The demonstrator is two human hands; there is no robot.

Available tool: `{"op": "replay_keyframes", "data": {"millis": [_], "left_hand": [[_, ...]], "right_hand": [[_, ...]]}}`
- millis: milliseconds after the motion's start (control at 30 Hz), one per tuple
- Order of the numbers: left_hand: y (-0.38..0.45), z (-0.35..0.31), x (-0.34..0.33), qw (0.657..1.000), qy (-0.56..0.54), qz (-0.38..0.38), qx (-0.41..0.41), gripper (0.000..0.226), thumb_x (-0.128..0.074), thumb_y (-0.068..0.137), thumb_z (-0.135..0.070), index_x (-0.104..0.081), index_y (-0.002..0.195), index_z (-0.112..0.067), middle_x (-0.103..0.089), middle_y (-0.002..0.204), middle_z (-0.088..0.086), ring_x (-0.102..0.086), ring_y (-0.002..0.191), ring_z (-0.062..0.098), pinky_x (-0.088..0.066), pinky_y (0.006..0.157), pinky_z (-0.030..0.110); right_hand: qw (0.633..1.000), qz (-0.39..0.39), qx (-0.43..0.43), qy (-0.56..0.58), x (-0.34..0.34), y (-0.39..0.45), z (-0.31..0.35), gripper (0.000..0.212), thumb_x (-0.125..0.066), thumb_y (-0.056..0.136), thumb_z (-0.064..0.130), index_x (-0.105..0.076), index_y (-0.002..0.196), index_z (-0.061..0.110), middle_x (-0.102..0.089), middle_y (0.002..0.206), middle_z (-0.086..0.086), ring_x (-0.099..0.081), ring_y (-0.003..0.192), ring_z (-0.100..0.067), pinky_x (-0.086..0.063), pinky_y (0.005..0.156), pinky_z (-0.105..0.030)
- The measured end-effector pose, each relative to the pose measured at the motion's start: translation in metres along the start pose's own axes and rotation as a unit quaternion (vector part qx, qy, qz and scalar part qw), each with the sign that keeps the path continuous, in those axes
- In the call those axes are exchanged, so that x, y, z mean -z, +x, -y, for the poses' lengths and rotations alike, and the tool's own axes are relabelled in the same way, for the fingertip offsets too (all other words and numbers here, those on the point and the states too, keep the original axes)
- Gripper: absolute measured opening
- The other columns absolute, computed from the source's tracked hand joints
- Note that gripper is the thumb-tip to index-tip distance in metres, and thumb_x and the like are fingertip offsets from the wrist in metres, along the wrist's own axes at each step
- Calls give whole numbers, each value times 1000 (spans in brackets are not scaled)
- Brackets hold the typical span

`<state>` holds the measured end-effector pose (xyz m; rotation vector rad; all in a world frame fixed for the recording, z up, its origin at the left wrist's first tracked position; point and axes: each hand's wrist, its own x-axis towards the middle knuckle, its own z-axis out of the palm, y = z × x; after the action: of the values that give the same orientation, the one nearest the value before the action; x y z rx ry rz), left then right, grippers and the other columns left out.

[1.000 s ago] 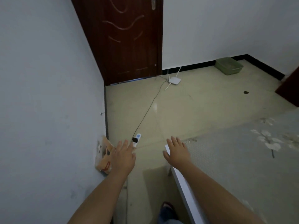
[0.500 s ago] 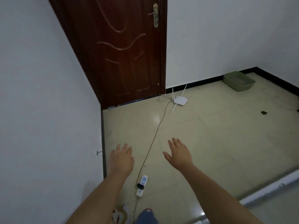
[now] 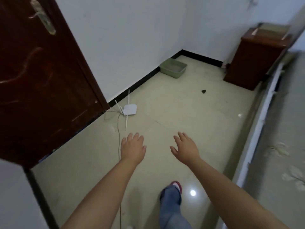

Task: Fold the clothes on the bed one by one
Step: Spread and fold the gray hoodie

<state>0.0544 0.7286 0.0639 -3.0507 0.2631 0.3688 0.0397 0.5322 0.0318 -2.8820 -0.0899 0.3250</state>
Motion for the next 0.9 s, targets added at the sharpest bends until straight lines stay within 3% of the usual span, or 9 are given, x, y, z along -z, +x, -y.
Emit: {"op": "replay_keyframes", "data": {"millis": [300,600,767,900], "left_hand": [[224,-115,68,990,33,-25,-132,50,-31,98,-36,-21,144,-21,-17,154,-1,-12,142,20,-16,112,39],[415,-275,131,957,58,-96,-267,49,-34,96,-38,-26,141,-21,-24,150,-1,-22,137,19,-22,108,38],[524,-399,170,927,54,-101,-356,51,-38,93,-40,-28,140,-20,-31,145,-1,-29,132,19,-27,105,36],[576,-509,195,882,52,-106,-456,51,-41,90,-44,-33,135,-20,-38,138,-1,-37,124,18,-31,96,33]], "right_hand": [[984,-33,-174,13,84,138,-159,56,-33,97,41,-22,144,14,-12,155,-7,-8,143,-24,-12,114,-36],[953,-108,-281,16,157,225,-320,56,-35,96,41,-24,143,12,-18,153,-6,-15,142,-21,-17,113,-35],[905,-130,-403,29,207,262,-436,56,-37,96,40,-26,143,11,-20,153,-8,-16,142,-22,-18,112,-36],[858,-148,-490,46,237,263,-515,58,-36,96,41,-25,143,11,-19,153,-9,-19,141,-21,-19,112,-32]]}}
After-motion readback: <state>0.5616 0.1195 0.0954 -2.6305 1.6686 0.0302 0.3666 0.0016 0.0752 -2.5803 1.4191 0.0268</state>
